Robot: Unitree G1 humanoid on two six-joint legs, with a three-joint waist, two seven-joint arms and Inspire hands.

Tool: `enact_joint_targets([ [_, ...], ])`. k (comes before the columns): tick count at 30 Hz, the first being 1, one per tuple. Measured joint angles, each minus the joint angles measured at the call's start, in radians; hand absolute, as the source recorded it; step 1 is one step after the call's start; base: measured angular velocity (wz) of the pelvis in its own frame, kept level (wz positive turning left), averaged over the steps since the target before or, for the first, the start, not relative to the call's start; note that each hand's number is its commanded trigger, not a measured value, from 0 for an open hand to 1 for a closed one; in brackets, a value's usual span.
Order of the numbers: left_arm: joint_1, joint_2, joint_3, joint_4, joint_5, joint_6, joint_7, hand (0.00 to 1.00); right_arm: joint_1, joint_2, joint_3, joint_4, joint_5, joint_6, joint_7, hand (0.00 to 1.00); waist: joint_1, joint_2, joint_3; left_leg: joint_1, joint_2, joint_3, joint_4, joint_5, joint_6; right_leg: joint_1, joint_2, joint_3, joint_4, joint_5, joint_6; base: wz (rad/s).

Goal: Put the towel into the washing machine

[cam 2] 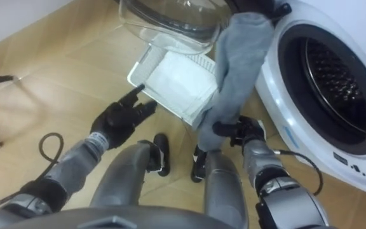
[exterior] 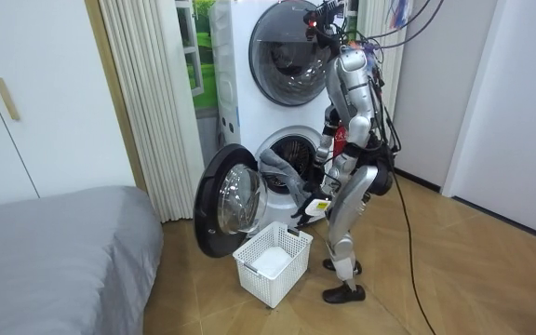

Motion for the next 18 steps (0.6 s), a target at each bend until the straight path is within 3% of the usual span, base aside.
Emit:
enact_joint_targets([
  [7, -0.001, -0.009, 0.000, 0.000, 0.119, -0.007, 0.108, 0.00, 0.009, 0.014, -0.034, 0.007, 0.243, -0.002, -0.002, 1.00, -0.007, 0.002, 0.0051, -0.015, -0.001, 0.004, 0.006, 0.002, 0.003, -0.020, -0.005, 0.002, 0.017, -0.004, -0.003, 0.00],
  [18, 0.015, -0.032, 0.002, 0.003, 0.136, -0.026, 0.212, 0.00, 0.017, 0.031, -0.114, 0.003, 0.614, -0.015, -0.016, 1.00, -0.030, 0.002, 0.0051, -0.016, -0.004, 0.022, 0.002, 0.004, 0.006, -0.035, -0.008, 0.018, 0.026, -0.005, -0.001, -0.02],
])
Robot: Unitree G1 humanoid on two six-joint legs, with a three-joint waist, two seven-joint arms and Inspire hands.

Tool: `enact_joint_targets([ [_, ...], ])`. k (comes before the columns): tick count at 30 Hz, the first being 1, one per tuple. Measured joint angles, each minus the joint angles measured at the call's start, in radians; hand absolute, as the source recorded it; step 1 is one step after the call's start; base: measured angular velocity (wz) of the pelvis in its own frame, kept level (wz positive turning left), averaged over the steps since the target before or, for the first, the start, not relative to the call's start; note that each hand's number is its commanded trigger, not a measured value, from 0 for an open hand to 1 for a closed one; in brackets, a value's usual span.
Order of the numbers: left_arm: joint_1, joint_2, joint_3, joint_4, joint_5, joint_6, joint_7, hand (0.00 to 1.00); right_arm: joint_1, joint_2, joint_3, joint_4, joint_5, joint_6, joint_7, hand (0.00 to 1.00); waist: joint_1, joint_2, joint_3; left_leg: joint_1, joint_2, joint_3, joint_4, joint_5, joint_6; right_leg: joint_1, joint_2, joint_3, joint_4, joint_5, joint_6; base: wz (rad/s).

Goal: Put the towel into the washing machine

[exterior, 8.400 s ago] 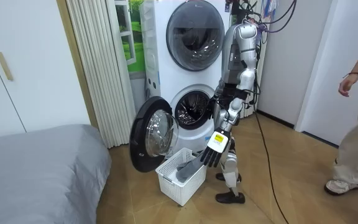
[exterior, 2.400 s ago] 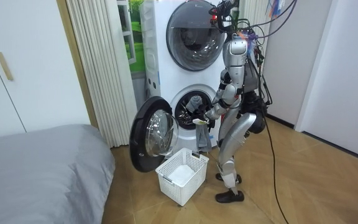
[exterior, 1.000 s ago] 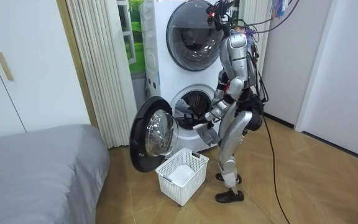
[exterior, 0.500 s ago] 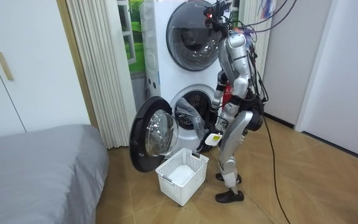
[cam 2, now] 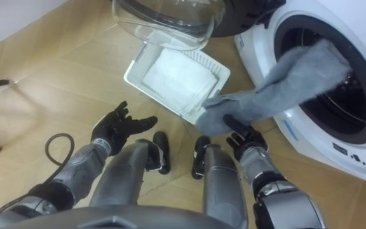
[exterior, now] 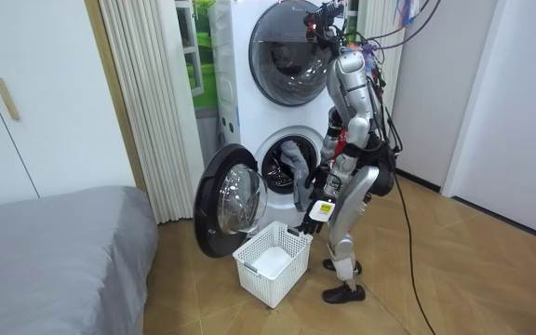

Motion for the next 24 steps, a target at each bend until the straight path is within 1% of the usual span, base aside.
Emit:
enact_joint_targets([
  [3, -0.002, -0.001, 0.004, 0.009, 0.001, 0.000, 0.002, 0.00, 0.000, -0.001, -0.029, 0.000, 0.057, 0.000, -0.009, 1.00, -0.002, -0.001, 0.0003, 0.000, -0.001, -0.001, 0.001, 0.000, 0.000, 0.000, -0.001, 0.000, 0.002, 0.000, 0.000, 0.00],
  [5, -0.002, -0.001, 0.008, 0.014, 0.001, 0.000, 0.002, 0.00, 0.000, 0.000, -0.037, 0.000, 0.086, 0.000, -0.009, 1.00, -0.005, -0.003, 0.0020, 0.000, -0.003, -0.002, 0.002, 0.000, 0.001, 0.000, -0.003, 0.000, 0.004, 0.000, 0.001, 0.02],
  [7, -0.008, -0.003, 0.017, 0.025, 0.001, 0.001, 0.001, 0.00, -0.003, -0.001, -0.051, 0.004, 0.123, 0.001, -0.009, 1.00, -0.011, -0.008, 0.0045, -0.002, -0.011, -0.004, 0.004, 0.002, 0.003, -0.004, -0.011, -0.001, 0.014, -0.003, 0.005, 0.06],
  [9, -0.012, -0.001, 0.022, 0.031, 0.000, 0.001, 0.002, 0.00, -0.018, -0.001, -0.071, 0.020, 0.156, 0.009, -0.008, 1.00, -0.016, -0.010, 0.0052, -0.008, -0.014, -0.003, 0.007, 0.004, 0.007, -0.011, -0.016, -0.001, 0.021, -0.004, 0.006, 0.04],
  [10, -0.014, 0.004, 0.026, 0.031, -0.001, 0.001, 0.003, 0.00, -0.037, -0.002, -0.084, 0.039, 0.170, 0.016, -0.007, 1.00, -0.024, -0.017, 0.0093, -0.014, -0.019, -0.003, 0.014, 0.004, 0.007, -0.018, -0.022, 0.001, 0.034, -0.008, 0.011, 0.05],
  [11, -0.016, 0.007, 0.026, 0.030, -0.001, 0.003, 0.004, 0.00, -0.045, -0.004, -0.085, 0.047, 0.179, 0.021, -0.008, 1.00, -0.026, -0.019, 0.0106, -0.017, -0.020, -0.003, 0.018, 0.004, 0.008, -0.020, -0.023, 0.001, 0.038, -0.008, 0.011, 0.04],
  [13, -0.024, 0.021, 0.026, 0.028, 0.003, 0.007, 0.007, 0.00, -0.059, -0.022, -0.096, 0.051, 0.197, 0.047, -0.007, 1.00, -0.029, -0.039, 0.0125, -0.024, -0.029, -0.003, 0.019, 0.008, 0.015, -0.035, -0.034, 0.002, 0.053, -0.012, 0.014, 0.06],
  [14, -0.027, 0.024, 0.026, 0.029, 0.002, 0.007, 0.011, 0.00, -0.063, -0.028, -0.099, 0.051, 0.197, 0.052, -0.006, 1.00, -0.029, -0.042, 0.0130, -0.027, -0.030, -0.002, 0.020, 0.009, 0.017, -0.038, -0.036, 0.002, 0.055, -0.012, 0.014, 0.06],
  [16, -0.026, 0.037, 0.030, 0.022, 0.001, 0.008, 0.025, 0.00, -0.088, -0.052, -0.137, 0.060, 0.201, 0.072, -0.008, 1.00, -0.028, -0.059, 0.0122, -0.039, -0.032, 0.002, 0.033, 0.010, 0.020, -0.052, -0.041, 0.007, 0.070, -0.012, 0.017, 0.00],
  [17, -0.023, 0.041, 0.032, 0.014, 0.001, 0.008, 0.026, 0.00, -0.095, -0.063, -0.144, 0.060, 0.212, 0.080, -0.010, 1.00, -0.028, -0.063, 0.0124, -0.043, -0.033, 0.003, 0.036, 0.010, 0.020, -0.056, -0.043, 0.008, 0.075, -0.012, 0.018, 0.00],
  [19, -0.011, 0.058, 0.037, -0.025, 0.003, 0.013, 0.028, 0.00, -0.124, -0.115, -0.180, 0.049, 0.232, 0.099, -0.034, 1.00, -0.033, -0.078, 0.0116, -0.059, -0.041, 0.003, 0.042, 0.013, 0.029, -0.076, -0.053, 0.008, 0.093, -0.014, 0.022, 0.08],
  [20, -0.004, 0.065, 0.039, -0.042, 0.009, 0.013, 0.030, 0.00, -0.132, -0.128, -0.187, 0.042, 0.238, 0.103, -0.041, 1.00, -0.035, -0.083, 0.0124, -0.063, -0.042, 0.003, 0.045, 0.012, 0.030, -0.081, -0.053, 0.011, 0.097, -0.014, 0.024, 0.00],
  [21, 0.005, 0.081, 0.041, -0.070, 0.025, 0.012, 0.036, 0.00, -0.153, -0.152, -0.214, 0.037, 0.248, 0.106, -0.050, 1.00, -0.038, -0.092, 0.0116, -0.069, -0.043, 0.005, 0.048, 0.012, 0.033, -0.089, -0.053, 0.014, 0.101, -0.012, 0.026, 0.00],
  [22, 0.015, 0.093, 0.047, -0.089, 0.032, 0.012, 0.047, 0.00, -0.178, -0.177, -0.221, 0.036, 0.252, 0.107, -0.068, 1.00, -0.048, -0.097, 0.0108, -0.071, -0.043, 0.005, 0.048, 0.013, 0.035, -0.090, -0.053, 0.015, 0.100, -0.010, 0.028, -0.03],
  [24, 0.022, 0.106, 0.049, -0.104, 0.054, 0.012, 0.056, 0.00, -0.212, -0.201, -0.221, 0.034, 0.251, 0.111, -0.090, 1.00, -0.057, -0.105, 0.0098, -0.071, -0.043, 0.005, 0.042, 0.012, 0.037, -0.090, -0.053, 0.015, 0.100, -0.008, 0.030, 0.00],
])
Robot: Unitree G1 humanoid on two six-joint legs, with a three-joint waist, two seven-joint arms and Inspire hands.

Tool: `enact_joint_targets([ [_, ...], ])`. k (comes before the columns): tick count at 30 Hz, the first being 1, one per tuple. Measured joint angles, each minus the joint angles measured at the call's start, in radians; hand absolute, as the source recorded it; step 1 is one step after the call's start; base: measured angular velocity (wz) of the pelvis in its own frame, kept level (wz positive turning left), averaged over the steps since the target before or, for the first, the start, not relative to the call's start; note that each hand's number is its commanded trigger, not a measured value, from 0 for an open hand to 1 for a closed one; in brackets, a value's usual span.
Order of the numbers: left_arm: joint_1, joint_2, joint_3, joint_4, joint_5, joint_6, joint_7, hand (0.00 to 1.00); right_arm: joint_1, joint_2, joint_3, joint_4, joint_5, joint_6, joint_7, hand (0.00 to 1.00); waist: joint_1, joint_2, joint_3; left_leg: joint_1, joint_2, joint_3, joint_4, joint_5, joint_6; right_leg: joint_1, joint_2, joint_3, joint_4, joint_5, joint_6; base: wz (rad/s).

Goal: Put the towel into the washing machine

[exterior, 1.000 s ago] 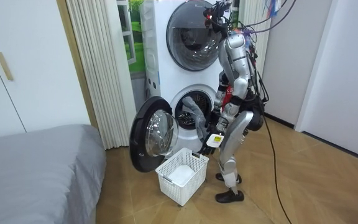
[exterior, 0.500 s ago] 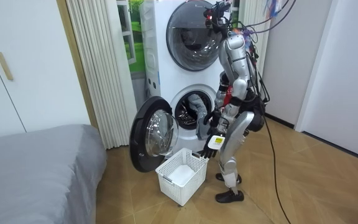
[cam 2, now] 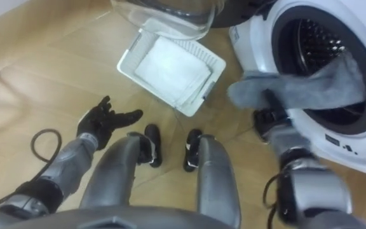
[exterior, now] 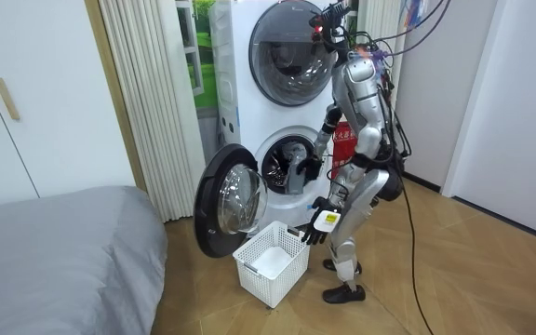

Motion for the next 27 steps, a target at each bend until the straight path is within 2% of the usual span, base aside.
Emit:
enact_joint_targets([
  [4, 0.020, 0.004, 0.046, -0.050, 0.010, -0.004, 0.019, 0.00, -0.045, -0.023, -0.038, -0.038, 0.037, 0.050, -0.064, 1.00, -0.004, -0.028, -0.0013, -0.002, -0.005, 0.009, -0.004, 0.005, 0.009, -0.007, -0.006, 0.002, 0.003, 0.001, 0.002, 0.01],
  [6, 0.028, 0.005, 0.061, -0.070, 0.018, -0.005, 0.031, 0.00, -0.069, -0.029, -0.056, -0.059, 0.058, 0.063, -0.089, 1.00, -0.016, -0.037, -0.0012, -0.009, -0.005, 0.013, 0.002, 0.005, 0.010, -0.012, -0.009, 0.001, 0.004, 0.001, 0.003, 0.02],
  [8, 0.026, 0.006, 0.067, -0.072, 0.021, -0.006, 0.036, 0.00, -0.091, -0.029, -0.068, -0.067, 0.072, 0.063, -0.100, 1.00, -0.027, -0.045, -0.0019, -0.017, -0.004, 0.019, 0.011, 0.005, 0.011, -0.017, -0.013, -0.001, 0.012, -0.002, 0.008, 0.09],
  [12, 0.027, 0.006, 0.067, -0.072, 0.085, -0.005, 0.035, 0.00, -0.124, -0.051, -0.084, -0.067, 0.095, 0.064, -0.115, 1.00, -0.050, -0.048, -0.0026, -0.033, -0.007, 0.034, 0.029, -0.005, 0.031, -0.032, -0.029, -0.006, 0.037, -0.015, 0.024, 0.13],
  [13, 0.028, 0.006, 0.067, -0.072, 0.099, -0.005, 0.032, 0.00, -0.128, -0.058, -0.101, -0.067, 0.101, 0.064, -0.118, 0.05, -0.052, -0.048, -0.0027, -0.036, -0.010, 0.045, 0.031, -0.006, 0.038, -0.037, -0.036, -0.006, 0.049, -0.020, 0.028, 0.13],
  [14, 0.028, 0.006, 0.068, -0.072, 0.105, -0.005, 0.030, 0.00, -0.132, -0.059, -0.110, -0.067, 0.104, 0.064, -0.124, 0.00, -0.052, -0.049, -0.0029, -0.037, -0.012, 0.046, 0.031, -0.008, 0.042, -0.040, -0.038, -0.004, 0.053, -0.021, 0.031, 0.07],
  [16, 0.028, 0.006, 0.076, -0.072, 0.123, -0.005, 0.028, 0.00, -0.143, -0.063, -0.131, -0.066, 0.115, 0.064, -0.143, 0.00, -0.055, -0.049, -0.0030, -0.041, -0.022, 0.048, 0.029, -0.010, 0.051, -0.047, -0.052, -0.004, 0.067, -0.027, 0.037, 0.09],
  [22, 0.032, 0.010, 0.076, -0.082, 0.125, -0.005, 0.025, 0.00, -0.147, -0.076, -0.158, -0.060, 0.137, 0.062, -0.179, 0.00, -0.057, -0.050, -0.0038, -0.041, -0.024, 0.052, 0.042, -0.016, 0.065, -0.040, -0.055, -0.009, 0.071, -0.030, 0.044, 0.03],
  [27, 0.030, 0.012, 0.074, -0.081, 0.144, -0.006, 0.012, 0.00, -0.147, -0.089, -0.169, -0.055, 0.143, 0.056, -0.202, 0.00, -0.055, -0.050, -0.0038, -0.030, -0.024, 0.052, 0.044, -0.017, 0.067, -0.025, -0.057, -0.014, 0.071, -0.030, 0.047, 0.00],
])
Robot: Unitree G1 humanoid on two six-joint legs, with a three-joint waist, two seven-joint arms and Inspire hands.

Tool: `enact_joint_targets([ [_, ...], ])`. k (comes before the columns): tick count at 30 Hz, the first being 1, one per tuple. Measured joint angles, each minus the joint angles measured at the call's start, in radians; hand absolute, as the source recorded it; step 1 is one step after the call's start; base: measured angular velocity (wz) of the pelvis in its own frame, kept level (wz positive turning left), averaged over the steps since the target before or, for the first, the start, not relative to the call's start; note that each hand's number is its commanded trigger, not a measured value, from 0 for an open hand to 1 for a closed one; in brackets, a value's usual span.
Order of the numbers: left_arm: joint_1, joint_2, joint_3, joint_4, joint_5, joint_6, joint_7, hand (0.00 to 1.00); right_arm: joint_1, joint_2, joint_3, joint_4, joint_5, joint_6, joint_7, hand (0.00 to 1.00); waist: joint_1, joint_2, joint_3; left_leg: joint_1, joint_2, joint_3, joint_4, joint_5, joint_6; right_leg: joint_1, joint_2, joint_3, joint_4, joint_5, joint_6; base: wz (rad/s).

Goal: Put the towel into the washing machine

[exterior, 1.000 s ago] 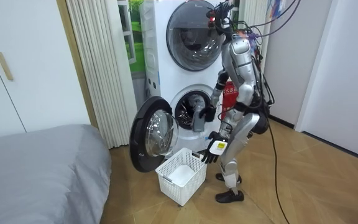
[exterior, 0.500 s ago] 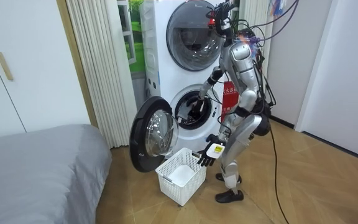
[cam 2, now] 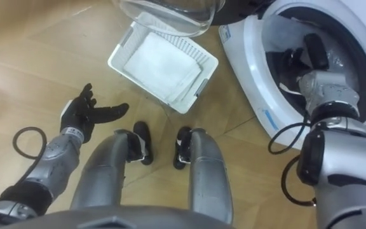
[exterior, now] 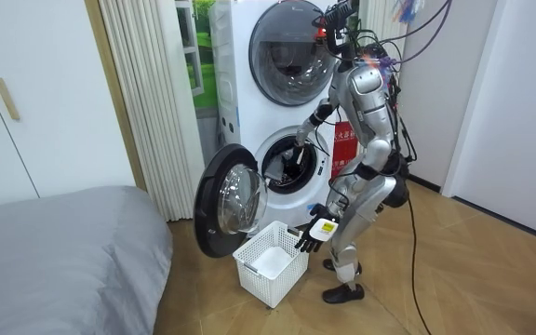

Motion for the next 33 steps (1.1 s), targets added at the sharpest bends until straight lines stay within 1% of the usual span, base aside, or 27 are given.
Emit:
enact_joint_targets([
  [3, 0.000, 0.001, 0.000, 0.000, 0.003, -0.001, -0.006, 0.00, 0.008, 0.000, -0.017, 0.007, 0.000, -0.004, -0.003, 0.00, 0.001, 0.000, 0.0000, 0.005, 0.000, 0.000, -0.002, 0.000, 0.000, 0.005, 0.000, -0.001, 0.000, 0.000, 0.000, 0.00],
  [5, -0.004, 0.000, -0.002, 0.000, 0.002, -0.001, -0.008, 0.00, 0.020, 0.000, -0.018, 0.007, 0.001, -0.015, -0.015, 0.00, 0.005, 0.000, 0.0000, 0.013, 0.002, 0.000, -0.004, 0.000, 0.000, 0.012, 0.001, -0.001, -0.003, 0.000, 0.000, 0.00],
  [8, -0.005, -0.002, 0.002, 0.003, 0.002, -0.002, -0.022, 0.00, 0.032, 0.000, -0.019, 0.007, 0.000, -0.047, -0.044, 0.00, 0.010, 0.002, -0.0009, 0.019, 0.002, 0.000, -0.008, 0.000, 0.000, 0.019, 0.004, 0.000, -0.009, 0.000, 0.000, 0.00],
  [9, -0.008, -0.006, 0.001, 0.016, 0.002, -0.003, -0.026, 0.00, 0.040, 0.000, -0.022, 0.007, 0.000, -0.069, -0.053, 0.00, 0.012, 0.005, -0.0025, 0.024, 0.003, -0.001, -0.013, 0.000, 0.000, 0.025, 0.006, -0.002, -0.017, 0.003, 0.001, 0.00],
  [10, -0.008, -0.010, 0.001, 0.023, 0.001, -0.003, -0.029, 0.00, 0.052, 0.000, -0.030, 0.007, -0.001, -0.105, -0.060, 0.00, 0.014, 0.008, -0.0045, 0.032, 0.004, -0.002, -0.019, 0.000, 0.000, 0.036, 0.007, -0.008, -0.027, 0.005, 0.002, 0.00],
  [11, -0.007, -0.011, 0.000, 0.025, 0.000, -0.003, -0.032, 0.00, 0.059, -0.001, -0.031, 0.007, -0.002, -0.132, -0.062, 0.00, 0.016, 0.010, -0.0052, 0.036, 0.005, -0.002, -0.021, 0.000, 0.000, 0.041, 0.008, -0.012, -0.032, 0.006, 0.001, -0.06],
  [12, -0.011, -0.013, -0.009, 0.038, 0.001, -0.003, -0.037, 0.00, 0.084, -0.005, -0.031, 0.002, -0.003, -0.188, -0.060, 0.00, 0.027, 0.018, -0.0105, 0.042, 0.010, -0.003, -0.028, 0.000, 0.000, 0.050, 0.013, -0.016, -0.048, 0.013, 0.001, -0.16],
  [13, -0.009, -0.016, -0.011, 0.039, 0.005, -0.002, -0.041, 0.00, 0.114, -0.010, -0.032, -0.004, -0.003, -0.231, -0.053, 0.00, 0.040, 0.028, -0.0143, 0.047, 0.020, -0.003, -0.037, 0.000, -0.001, 0.062, 0.029, -0.015, -0.077, 0.027, 0.002, -0.20],
  [14, -0.008, -0.016, -0.012, 0.040, 0.011, -0.002, -0.042, 0.00, 0.129, -0.010, -0.031, -0.007, -0.003, -0.245, -0.050, 0.00, 0.046, 0.030, -0.0136, 0.053, 0.024, -0.003, -0.045, 0.001, -0.002, 0.070, 0.034, -0.015, -0.091, 0.033, 0.001, -0.24],
  [15, -0.008, -0.015, -0.019, 0.045, 0.013, 0.000, -0.042, 0.00, 0.160, -0.010, -0.026, -0.008, -0.002, -0.262, -0.050, 0.00, 0.059, 0.035, -0.0129, 0.073, 0.026, -0.003, -0.060, 0.003, -0.005, 0.090, 0.040, -0.014, -0.112, 0.041, 0.001, -0.16],
  [16, -0.009, -0.016, -0.029, 0.054, 0.013, 0.001, -0.043, 0.00, 0.187, -0.009, -0.026, -0.008, 0.001, -0.279, -0.057, 0.00, 0.064, 0.044, -0.0122, 0.094, 0.026, -0.002, -0.075, 0.003, -0.006, 0.110, 0.040, -0.012, -0.128, 0.046, 0.004, -0.12],
  [17, -0.009, -0.016, -0.033, 0.060, 0.013, 0.001, -0.044, 0.00, 0.196, -0.009, -0.027, -0.008, 0.001, -0.285, -0.058, 0.00, 0.066, 0.049, -0.0122, 0.104, 0.026, -0.001, -0.083, 0.004, -0.007, 0.119, 0.040, -0.012, -0.136, 0.048, 0.004, -0.10],
  [19, -0.009, -0.016, -0.042, 0.073, 0.013, 0.003, -0.055, 0.00, 0.212, -0.007, -0.026, -0.010, -0.001, -0.293, -0.060, 0.00, 0.071, 0.066, -0.0169, 0.129, 0.024, 0.004, -0.117, 0.014, -0.012, 0.139, 0.044, -0.007, -0.166, 0.060, 0.003, -0.11],
  [21, -0.018, -0.017, -0.041, 0.097, 0.021, 0.002, -0.074, 0.00, 0.229, 0.001, -0.016, -0.016, -0.001, -0.315, -0.054, 0.00, 0.082, 0.072, -0.0167, 0.140, 0.025, 0.008, -0.132, 0.020, -0.017, 0.147, 0.048, -0.006, -0.178, 0.064, -0.001, -0.04],
  [23, -0.028, -0.017, -0.044, 0.126, 0.034, 0.001, -0.076, 0.00, 0.252, 0.020, -0.010, -0.018, -0.001, -0.330, -0.050, 0.00, 0.088, 0.074, -0.0167, 0.157, 0.025, 0.008, -0.146, 0.024, -0.022, 0.161, 0.049, -0.009, -0.184, 0.064, -0.002, 0.05],
  [25, -0.027, -0.017, -0.045, 0.161, 0.047, 0.000, -0.074, 0.00, 0.274, 0.052, 0.015, -0.017, -0.003, -0.343, -0.050, 0.00, 0.091, 0.078, -0.0167, 0.177, 0.025, 0.008, -0.170, 0.031, -0.032, 0.178, 0.055, -0.006, -0.203, 0.066, -0.006, 0.00],
  [26, -0.027, -0.018, -0.045, 0.177, 0.048, -0.001, -0.073, 0.00, 0.278, 0.061, 0.018, -0.017, -0.003, -0.346, -0.050, 0.00, 0.091, 0.080, -0.0170, 0.181, 0.025, 0.008, -0.177, 0.033, -0.034, 0.182, 0.056, -0.005, -0.211, 0.067, -0.009, -0.05],
  [27, -0.026, -0.018, -0.042, 0.202, 0.057, -0.001, -0.072, 0.00, 0.295, 0.077, 0.023, -0.015, -0.005, -0.347, -0.049, 0.00, 0.091, 0.080, -0.0171, 0.192, 0.025, 0.007, -0.193, 0.038, -0.039, 0.192, 0.059, -0.004, -0.225, 0.070, -0.013, 0.00],
  [28, -0.025, -0.018, -0.042, 0.216, 0.078, -0.003, -0.068, 0.00, 0.313, 0.090, 0.032, -0.012, -0.014, -0.347, -0.043, 0.00, 0.091, 0.085, -0.0179, 0.202, 0.027, 0.004, -0.200, 0.041, -0.042, 0.206, 0.062, -0.011, -0.238, 0.071, -0.015, 0.06],
  [29, -0.018, -0.018, -0.043, 0.224, 0.093, -0.005, -0.066, 0.00, 0.326, 0.093, 0.048, -0.006, -0.022, -0.347, -0.037, 0.00, 0.091, 0.089, -0.0179, 0.207, 0.027, -0.001, -0.205, 0.042, -0.044, 0.216, 0.064, -0.015, -0.248, 0.071, -0.016, 0.12],
  [30, -0.009, -0.017, -0.041, 0.238, 0.119, -0.008, -0.066, 0.00, 0.353, 0.102, 0.073, 0.000, -0.072, -0.348, -0.024, 0.00, 0.091, 0.094, -0.0193, 0.223, 0.027, -0.006, -0.222, 0.045, -0.049, 0.237, 0.069, -0.019, -0.270, 0.074, -0.019, 0.07],
  [31, 0.009, -0.017, -0.022, 0.250, 0.149, -0.015, -0.066, 0.00, 0.375, 0.114, 0.085, 0.006, -0.156, -0.348, -0.006, 0.00, 0.092, 0.100, -0.0204, 0.244, 0.027, -0.008, -0.237, 0.047, -0.052, 0.259, 0.074, -0.020, -0.290, 0.077, -0.020, 0.00],
  [32, 0.015, -0.017, -0.013, 0.261, 0.158, -0.020, -0.066, 0.00, 0.383, 0.115, 0.102, 0.016, -0.202, -0.348, 0.004, 0.00, 0.094, 0.105, -0.0226, 0.254, 0.027, -0.008, -0.245, 0.048, -0.054, 0.269, 0.076, -0.020, -0.300, 0.078, -0.020, -0.05],
  [33, 0.026, -0.016, 0.006, 0.282, 0.174, -0.028, -0.065, 0.00, 0.406, 0.115, 0.140, 0.025, -0.296, -0.348, 0.021, 0.00, 0.094, 0.112, -0.0246, 0.273, 0.028, -0.008, -0.251, 0.048, -0.055, 0.290, 0.078, -0.022, -0.317, 0.079, -0.020, 0.00],
])
